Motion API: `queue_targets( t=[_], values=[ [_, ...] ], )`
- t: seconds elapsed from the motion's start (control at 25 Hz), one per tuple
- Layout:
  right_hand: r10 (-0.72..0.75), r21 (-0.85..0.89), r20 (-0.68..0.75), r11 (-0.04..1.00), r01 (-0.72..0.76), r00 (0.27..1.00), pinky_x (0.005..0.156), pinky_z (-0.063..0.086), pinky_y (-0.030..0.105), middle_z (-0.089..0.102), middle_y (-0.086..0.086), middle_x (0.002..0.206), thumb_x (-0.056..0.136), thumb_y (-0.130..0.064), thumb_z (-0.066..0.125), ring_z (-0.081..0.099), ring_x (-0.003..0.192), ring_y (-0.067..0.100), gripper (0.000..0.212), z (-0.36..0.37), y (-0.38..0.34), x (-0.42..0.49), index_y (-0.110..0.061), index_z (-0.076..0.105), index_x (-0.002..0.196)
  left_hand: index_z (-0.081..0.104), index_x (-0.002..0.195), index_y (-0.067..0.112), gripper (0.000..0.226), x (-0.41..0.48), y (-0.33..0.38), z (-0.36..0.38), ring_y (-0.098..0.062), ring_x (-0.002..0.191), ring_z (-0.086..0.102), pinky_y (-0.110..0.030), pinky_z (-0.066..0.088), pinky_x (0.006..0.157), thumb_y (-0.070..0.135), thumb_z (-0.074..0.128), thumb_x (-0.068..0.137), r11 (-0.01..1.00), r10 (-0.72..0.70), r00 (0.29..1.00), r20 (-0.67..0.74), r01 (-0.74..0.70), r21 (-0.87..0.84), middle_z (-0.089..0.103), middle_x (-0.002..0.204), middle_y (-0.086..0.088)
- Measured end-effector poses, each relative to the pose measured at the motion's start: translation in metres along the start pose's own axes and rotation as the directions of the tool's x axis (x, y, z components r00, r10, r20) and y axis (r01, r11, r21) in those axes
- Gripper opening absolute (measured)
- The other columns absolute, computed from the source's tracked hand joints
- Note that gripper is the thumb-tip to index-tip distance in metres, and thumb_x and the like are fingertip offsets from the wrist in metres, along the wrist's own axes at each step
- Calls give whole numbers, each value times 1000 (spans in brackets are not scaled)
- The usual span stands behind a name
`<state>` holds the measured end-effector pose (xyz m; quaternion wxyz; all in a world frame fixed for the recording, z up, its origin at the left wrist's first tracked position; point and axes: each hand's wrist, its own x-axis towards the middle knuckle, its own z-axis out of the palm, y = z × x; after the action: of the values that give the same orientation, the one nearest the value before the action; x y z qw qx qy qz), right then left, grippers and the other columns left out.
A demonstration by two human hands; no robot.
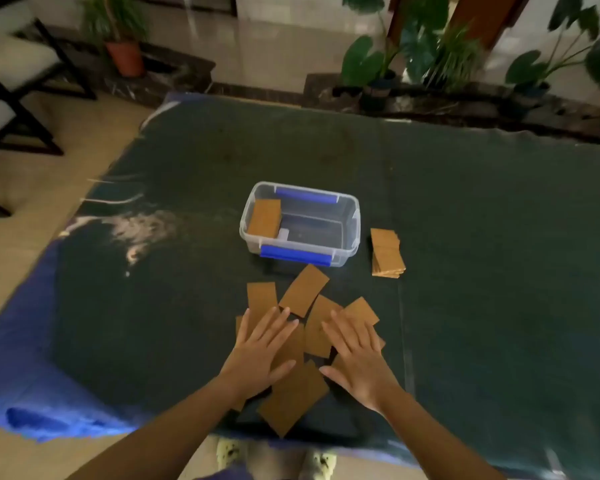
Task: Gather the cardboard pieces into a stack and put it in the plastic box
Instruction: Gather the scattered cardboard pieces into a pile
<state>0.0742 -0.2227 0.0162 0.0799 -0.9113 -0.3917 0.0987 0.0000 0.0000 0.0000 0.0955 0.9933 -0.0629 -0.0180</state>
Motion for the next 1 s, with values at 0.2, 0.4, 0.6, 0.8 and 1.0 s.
queue_targets(
  t=[0.2,0.4,0.6,0.8,1.0],
  values=[
    [114,6,89,993,-115,989,116,-11,45,-14,-2,156,84,-70,10,-18,144,22,75,28,1,-9,-30,-5,146,1,146,30,82,-8,2,22,-25,141,-14,-55,-15,110,74,21,80,991,-135,981,139,134,16,-12,154,1],
    [166,29,115,985,-170,980,118,0,48,11,0,160,94,-56,28,3,148,23,67,29,0,-7,-23,13,149,-1,146,26,92,-6,6,21,-27,141,-18,-57,-14,109,78,24,75,987,-160,960,230,148,67,-15,155,-2],
    [174,-6,116,985,-174,978,115,-5,53,15,0,159,87,-16,52,12,144,24,76,8,28,19,-24,10,150,7,146,24,88,0,8,15,-28,143,-6,-54,-7,112,70,39,78,986,-165,958,234,154,68,-2,157,-5],
    [97,-169,249,984,-55,964,113,-8,58,25,1,154,83,-14,57,10,146,23,77,-8,53,54,-26,16,148,11,144,24,89,7,18,9,-28,138,15,-47,15,113,58,58,77,961,-261,943,208,274,-38,13,154,-8],
    [46,-163,222,987,-10,974,114,17,50,39,7,134,75,-36,67,34,130,27,72,-31,59,71,-20,35,138,13,142,19,95,22,35,3,-27,122,32,-40,33,102,52,68,72,828,-520,841,152,540,-151,28,138,-12]
  ],
)
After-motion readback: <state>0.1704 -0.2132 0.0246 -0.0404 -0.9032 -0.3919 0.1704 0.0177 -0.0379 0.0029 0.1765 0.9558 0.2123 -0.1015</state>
